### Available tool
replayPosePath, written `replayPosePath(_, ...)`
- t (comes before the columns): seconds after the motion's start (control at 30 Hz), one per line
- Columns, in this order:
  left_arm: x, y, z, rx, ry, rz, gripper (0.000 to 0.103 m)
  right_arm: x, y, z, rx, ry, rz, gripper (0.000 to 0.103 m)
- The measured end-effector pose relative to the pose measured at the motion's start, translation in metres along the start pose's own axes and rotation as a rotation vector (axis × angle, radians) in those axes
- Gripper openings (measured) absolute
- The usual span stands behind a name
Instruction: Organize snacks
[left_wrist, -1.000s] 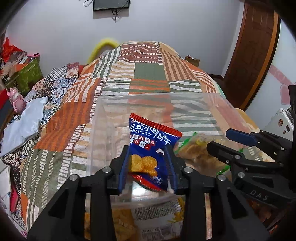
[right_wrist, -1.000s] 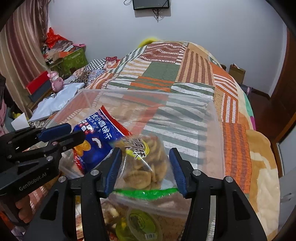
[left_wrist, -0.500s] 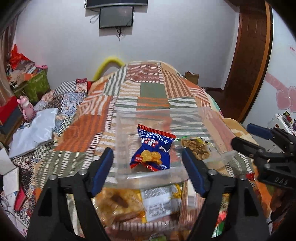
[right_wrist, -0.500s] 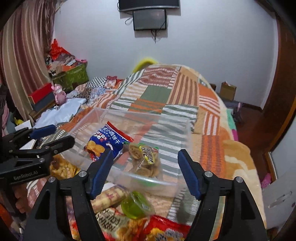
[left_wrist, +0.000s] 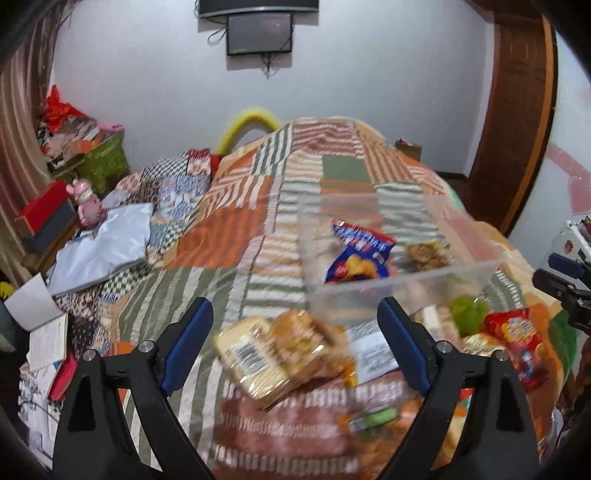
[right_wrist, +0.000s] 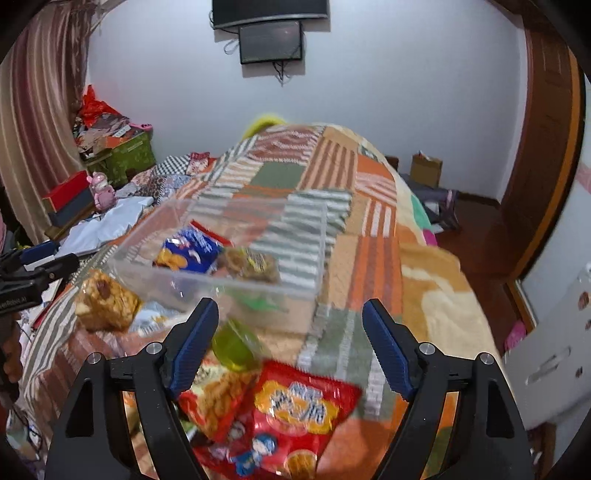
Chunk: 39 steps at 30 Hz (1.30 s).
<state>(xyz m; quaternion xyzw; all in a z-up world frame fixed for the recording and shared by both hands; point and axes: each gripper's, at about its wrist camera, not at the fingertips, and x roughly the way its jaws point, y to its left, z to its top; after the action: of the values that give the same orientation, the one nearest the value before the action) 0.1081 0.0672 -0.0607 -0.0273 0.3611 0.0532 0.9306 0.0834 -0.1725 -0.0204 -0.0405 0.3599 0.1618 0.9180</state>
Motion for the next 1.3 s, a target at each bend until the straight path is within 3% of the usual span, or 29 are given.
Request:
replayPosePath(0.23,0.02,0.016,-0.025,-0.028,0.072,0.007,0.091,0.009,-0.006,-0.032,0.008,0.072,-0.039,0.078)
replayPosePath(0.5,0.034,0.01,-0.028,-0.037,0.07,-0.025,0.09,0.02,-0.011,-0.055,0.041,0.141,-0.041,0.078)
replayPosePath(0.63,0.042,0.003,-0.027,-0.03,0.087,-0.05,0.075,0.025,-0.009,-0.061,0.042,0.158,-0.038,0.08)
replayPosePath(0.8,0.054,-0.006,-0.03,-0.029,0.125,-0.09,0.067,0.026,-0.007,-0.061,0.039,0.155,-0.049,0.084)
replayPosePath(0.97,0.057,-0.019,-0.032,-0.002,0.126,-0.111,0.066,0.03,-0.015,-0.065,0.065,0.169,-0.021,0.091)
replayPosePath(1.17,0.058,-0.028,-0.031,0.02,0.109,-0.09,0.064,0.027,-0.022,-0.07,0.092,0.182,0.012,0.091)
replayPosePath(1.3,0.069,-0.027,-0.032,0.007,0.14,-0.086,0.043,0.031,-0.016,-0.073,0.071,0.208,0.029,0.091)
